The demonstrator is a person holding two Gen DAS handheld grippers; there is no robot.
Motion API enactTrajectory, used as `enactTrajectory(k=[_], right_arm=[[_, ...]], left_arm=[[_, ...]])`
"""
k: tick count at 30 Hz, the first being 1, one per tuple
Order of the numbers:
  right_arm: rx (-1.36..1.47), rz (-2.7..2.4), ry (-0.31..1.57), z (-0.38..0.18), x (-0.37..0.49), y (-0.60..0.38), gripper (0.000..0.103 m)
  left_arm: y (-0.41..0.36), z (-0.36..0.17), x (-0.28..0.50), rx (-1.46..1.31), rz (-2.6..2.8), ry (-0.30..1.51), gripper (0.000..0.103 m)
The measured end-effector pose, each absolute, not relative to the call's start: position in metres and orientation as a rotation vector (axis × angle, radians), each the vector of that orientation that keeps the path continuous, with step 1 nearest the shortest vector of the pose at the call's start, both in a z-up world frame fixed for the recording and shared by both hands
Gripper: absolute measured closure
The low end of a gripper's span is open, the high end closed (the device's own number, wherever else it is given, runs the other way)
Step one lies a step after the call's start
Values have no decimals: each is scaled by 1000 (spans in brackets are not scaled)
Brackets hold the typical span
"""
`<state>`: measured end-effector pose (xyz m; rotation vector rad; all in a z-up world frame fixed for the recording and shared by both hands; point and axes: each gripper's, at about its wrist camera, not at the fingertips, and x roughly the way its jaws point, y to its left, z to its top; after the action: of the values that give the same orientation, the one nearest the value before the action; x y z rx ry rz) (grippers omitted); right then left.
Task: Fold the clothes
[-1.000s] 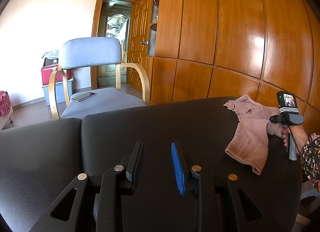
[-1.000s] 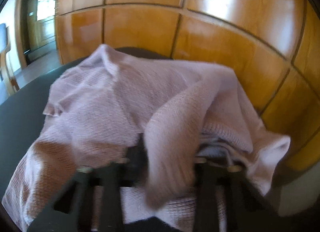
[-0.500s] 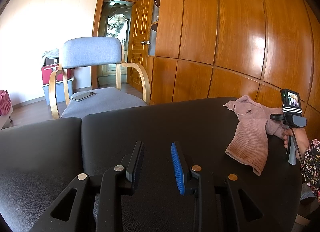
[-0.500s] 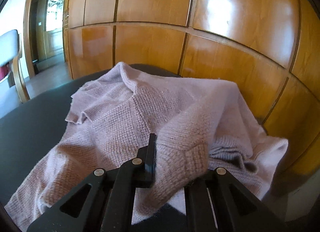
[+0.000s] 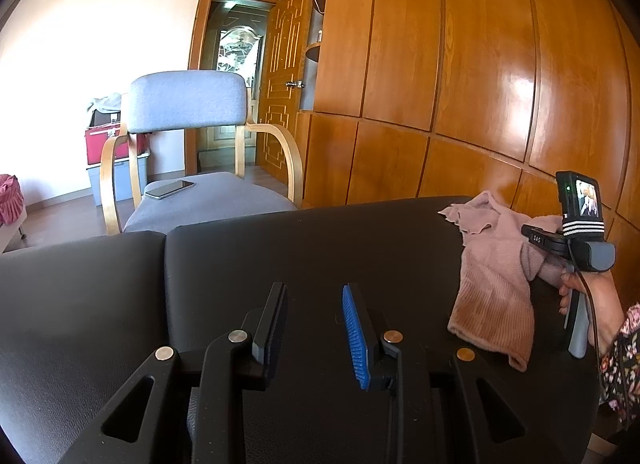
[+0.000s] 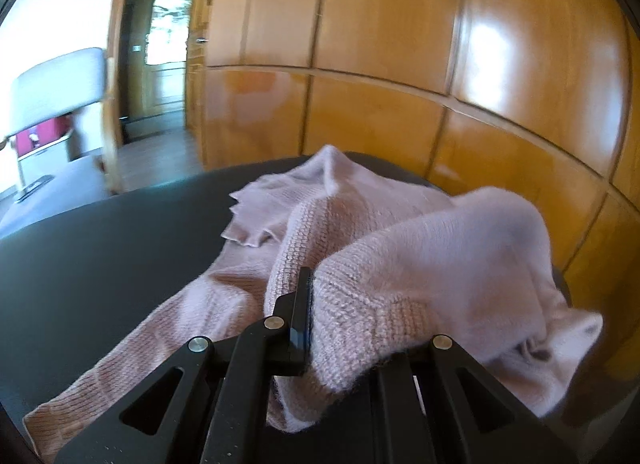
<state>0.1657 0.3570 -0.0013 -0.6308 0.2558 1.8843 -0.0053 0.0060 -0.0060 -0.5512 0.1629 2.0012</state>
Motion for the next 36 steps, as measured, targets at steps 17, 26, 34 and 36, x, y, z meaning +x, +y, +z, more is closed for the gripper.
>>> enactTrajectory(k=[17, 26, 34, 36], right_arm=[[-547, 2207, 140, 5, 88, 239, 96], [-496, 2346, 196, 17, 66, 195, 96], [-412, 2509, 163, 45, 41, 136, 96], [-410, 2560, 159, 52, 32, 124, 96]], left_arm=[[-7, -4, -17, -578, 2036, 96, 75], [-31, 4, -22, -509, 2112, 42, 75], [-58, 13, -26, -422, 2197, 10, 75], [-64, 15, -27, -400, 2217, 1, 75]])
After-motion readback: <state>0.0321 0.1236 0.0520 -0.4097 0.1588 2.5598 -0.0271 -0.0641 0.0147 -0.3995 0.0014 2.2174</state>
